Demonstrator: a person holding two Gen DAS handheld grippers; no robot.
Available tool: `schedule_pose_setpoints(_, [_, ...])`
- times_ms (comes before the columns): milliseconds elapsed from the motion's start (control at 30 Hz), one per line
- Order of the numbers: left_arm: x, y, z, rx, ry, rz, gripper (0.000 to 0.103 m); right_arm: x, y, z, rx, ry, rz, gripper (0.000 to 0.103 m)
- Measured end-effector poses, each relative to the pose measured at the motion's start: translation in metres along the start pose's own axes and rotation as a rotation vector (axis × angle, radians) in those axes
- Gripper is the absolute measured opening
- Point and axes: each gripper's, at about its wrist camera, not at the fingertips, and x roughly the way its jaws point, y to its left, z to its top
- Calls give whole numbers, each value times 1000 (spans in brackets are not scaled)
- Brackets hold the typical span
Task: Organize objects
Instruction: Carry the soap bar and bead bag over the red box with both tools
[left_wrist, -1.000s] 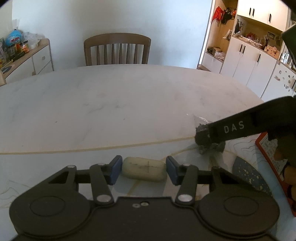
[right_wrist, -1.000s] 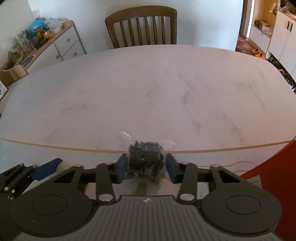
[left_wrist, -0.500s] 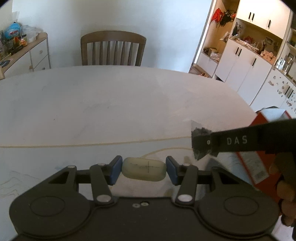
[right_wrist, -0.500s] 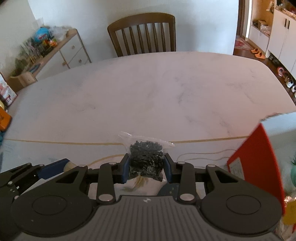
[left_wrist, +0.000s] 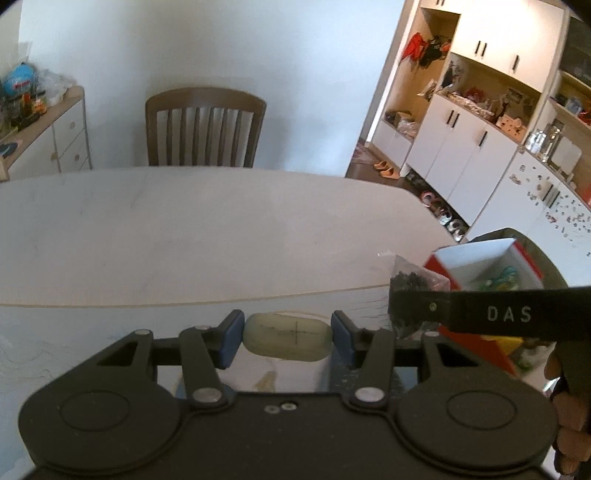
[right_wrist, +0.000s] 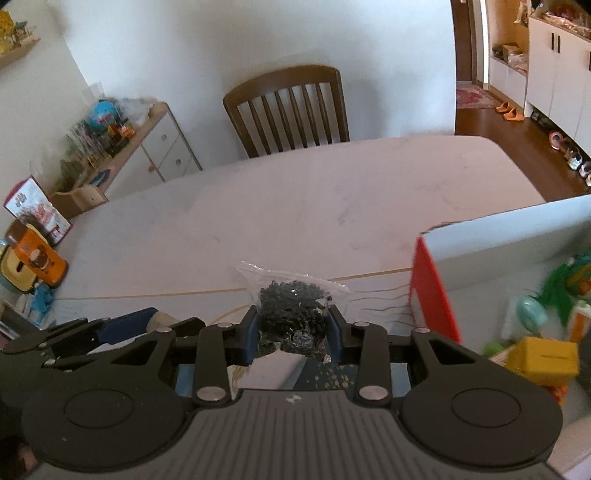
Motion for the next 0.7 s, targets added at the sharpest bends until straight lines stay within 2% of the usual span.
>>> schedule_pose_setpoints(367, [-36,-53,8,85,-44,-53,50,-73,-25,-16,-14,-77,-21,36])
schedule_pose_setpoints(700, [-43,-116,1,145,-61,-89,50,-116,-76,-32,-14,-110,-46,36])
